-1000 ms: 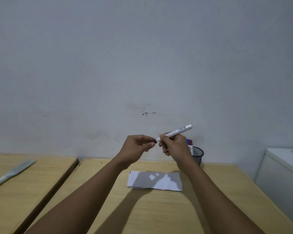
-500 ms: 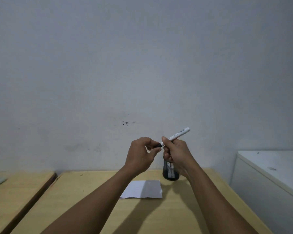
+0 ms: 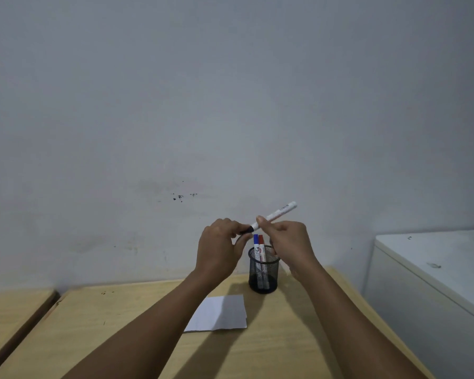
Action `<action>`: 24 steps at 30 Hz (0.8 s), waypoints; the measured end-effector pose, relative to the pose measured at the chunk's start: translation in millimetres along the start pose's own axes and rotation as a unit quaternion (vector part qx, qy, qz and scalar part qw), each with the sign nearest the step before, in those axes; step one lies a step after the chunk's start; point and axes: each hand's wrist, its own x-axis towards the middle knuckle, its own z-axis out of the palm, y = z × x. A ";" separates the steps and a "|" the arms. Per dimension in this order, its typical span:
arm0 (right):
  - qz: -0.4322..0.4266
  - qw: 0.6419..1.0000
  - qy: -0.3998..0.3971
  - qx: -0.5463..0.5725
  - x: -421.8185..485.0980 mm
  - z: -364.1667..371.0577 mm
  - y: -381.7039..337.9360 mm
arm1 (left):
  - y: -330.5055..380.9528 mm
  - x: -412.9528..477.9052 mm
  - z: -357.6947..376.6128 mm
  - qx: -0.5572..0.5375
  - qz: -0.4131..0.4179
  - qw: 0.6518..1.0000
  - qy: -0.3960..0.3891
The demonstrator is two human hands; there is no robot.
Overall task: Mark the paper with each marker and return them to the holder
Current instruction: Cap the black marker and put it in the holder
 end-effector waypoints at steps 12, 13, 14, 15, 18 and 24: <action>-0.224 0.962 0.036 -0.149 66.5 -26.5 52.9 | -9.3 51.1 49.7 -0.031 -0.035 0.993 -0.106; -0.210 0.969 0.026 -0.131 70.6 -25.7 57.6 | -16.5 52.4 58.9 -0.005 -0.060 0.989 -0.137; -0.199 0.972 0.016 -0.124 74.4 -23.9 62.6 | -23.4 52.9 67.8 0.022 -0.081 0.981 -0.176; -0.190 0.973 0.007 -0.128 78.4 -21.7 68.4 | -29.7 52.5 76.4 0.044 -0.096 0.971 -0.216; -0.162 0.974 -0.007 -0.160 90.9 -14.7 87.7 | -40.2 49.6 96.6 0.078 -0.122 0.945 -0.293; -0.115 0.971 -0.037 -0.206 94.3 -3.2 111.1 | -45.7 43.9 116.8 0.069 -0.115 0.938 -0.318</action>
